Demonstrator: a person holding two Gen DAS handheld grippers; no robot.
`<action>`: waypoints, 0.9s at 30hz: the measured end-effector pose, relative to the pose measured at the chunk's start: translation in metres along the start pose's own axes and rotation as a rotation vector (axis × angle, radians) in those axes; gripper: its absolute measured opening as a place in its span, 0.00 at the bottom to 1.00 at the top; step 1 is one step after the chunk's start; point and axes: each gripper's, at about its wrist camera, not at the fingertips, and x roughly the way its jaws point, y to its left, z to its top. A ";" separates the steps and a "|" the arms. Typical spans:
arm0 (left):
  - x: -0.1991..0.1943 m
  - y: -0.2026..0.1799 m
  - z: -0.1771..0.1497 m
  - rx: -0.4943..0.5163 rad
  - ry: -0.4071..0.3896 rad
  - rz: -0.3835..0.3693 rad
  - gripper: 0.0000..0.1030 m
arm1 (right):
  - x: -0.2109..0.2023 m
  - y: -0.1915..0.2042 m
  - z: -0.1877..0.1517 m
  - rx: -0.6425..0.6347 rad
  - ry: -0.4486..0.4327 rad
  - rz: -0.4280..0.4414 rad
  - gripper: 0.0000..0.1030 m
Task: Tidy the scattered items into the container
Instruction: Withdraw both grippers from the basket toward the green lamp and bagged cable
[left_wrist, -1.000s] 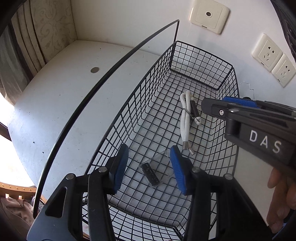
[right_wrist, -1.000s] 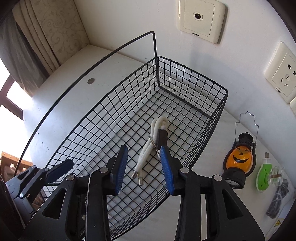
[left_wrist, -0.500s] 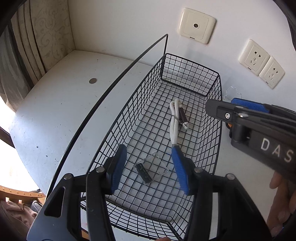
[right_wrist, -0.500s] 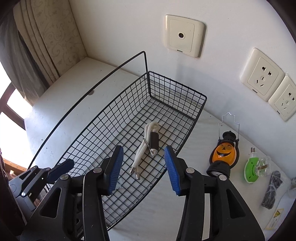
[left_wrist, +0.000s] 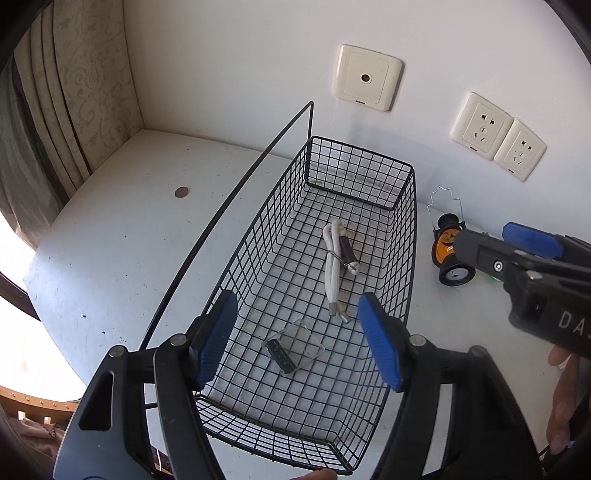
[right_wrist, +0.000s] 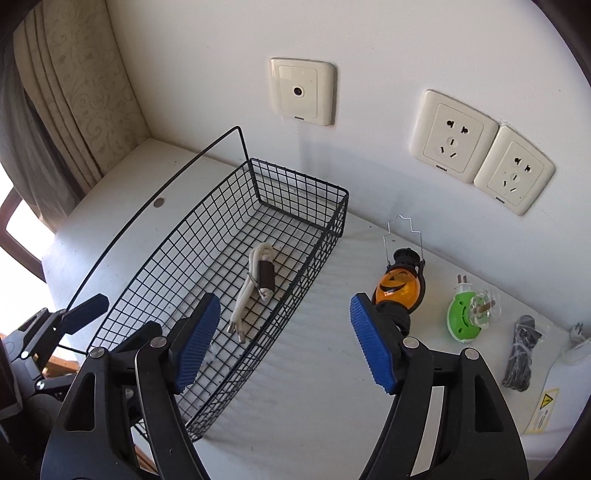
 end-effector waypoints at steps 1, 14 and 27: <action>-0.001 -0.003 0.001 0.004 -0.004 0.000 0.63 | -0.003 -0.004 -0.002 0.006 -0.004 -0.004 0.72; -0.009 -0.061 0.013 0.073 -0.029 -0.069 0.73 | -0.034 -0.069 -0.028 0.119 -0.028 -0.102 0.76; -0.009 -0.139 0.012 0.161 -0.018 -0.141 0.73 | -0.061 -0.139 -0.057 0.228 -0.036 -0.173 0.76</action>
